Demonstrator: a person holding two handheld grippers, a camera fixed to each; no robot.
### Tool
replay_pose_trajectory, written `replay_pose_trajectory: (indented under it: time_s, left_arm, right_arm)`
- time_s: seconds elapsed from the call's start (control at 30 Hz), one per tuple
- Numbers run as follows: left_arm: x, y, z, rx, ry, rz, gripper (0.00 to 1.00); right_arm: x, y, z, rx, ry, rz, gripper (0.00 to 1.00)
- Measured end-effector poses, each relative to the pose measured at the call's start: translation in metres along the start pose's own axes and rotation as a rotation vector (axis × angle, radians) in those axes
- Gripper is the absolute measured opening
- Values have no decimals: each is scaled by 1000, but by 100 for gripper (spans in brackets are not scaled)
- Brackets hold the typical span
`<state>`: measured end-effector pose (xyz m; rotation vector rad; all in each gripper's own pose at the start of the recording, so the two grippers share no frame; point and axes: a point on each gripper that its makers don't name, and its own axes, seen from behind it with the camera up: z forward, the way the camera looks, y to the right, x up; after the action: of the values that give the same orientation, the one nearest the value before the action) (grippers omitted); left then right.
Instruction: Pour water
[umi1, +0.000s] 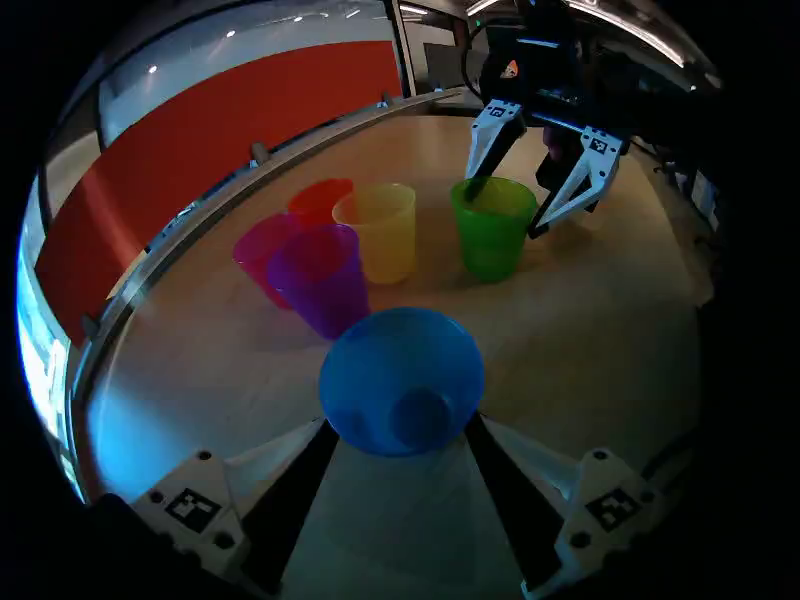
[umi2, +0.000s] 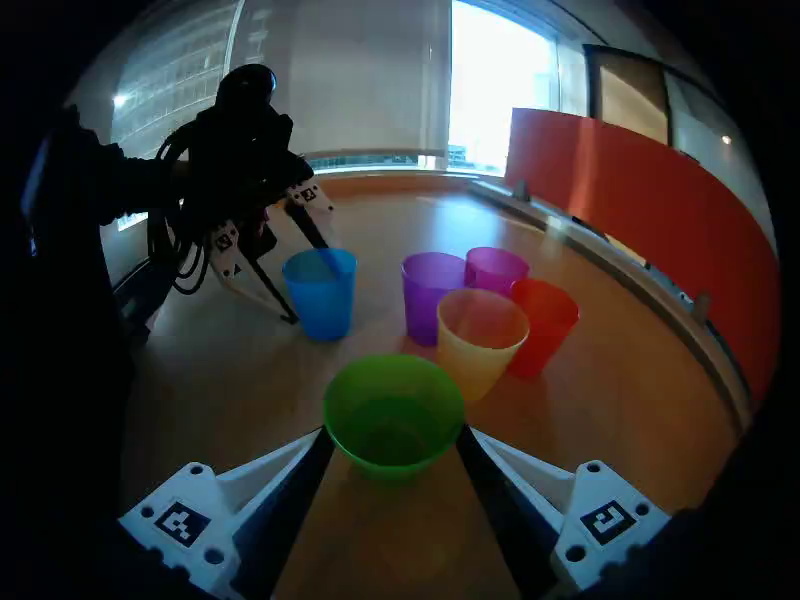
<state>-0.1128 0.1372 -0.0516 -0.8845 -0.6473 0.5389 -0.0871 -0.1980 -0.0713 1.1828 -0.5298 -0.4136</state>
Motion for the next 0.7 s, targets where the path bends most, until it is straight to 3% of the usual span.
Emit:
replay_pose_trajectory:
  time_s: [0.7]
  left_arm:
    - [-17,-7,-23,60,-3,-49,92]
  right_arm:
    - [-21,2,-27,-55,-2,35,94]
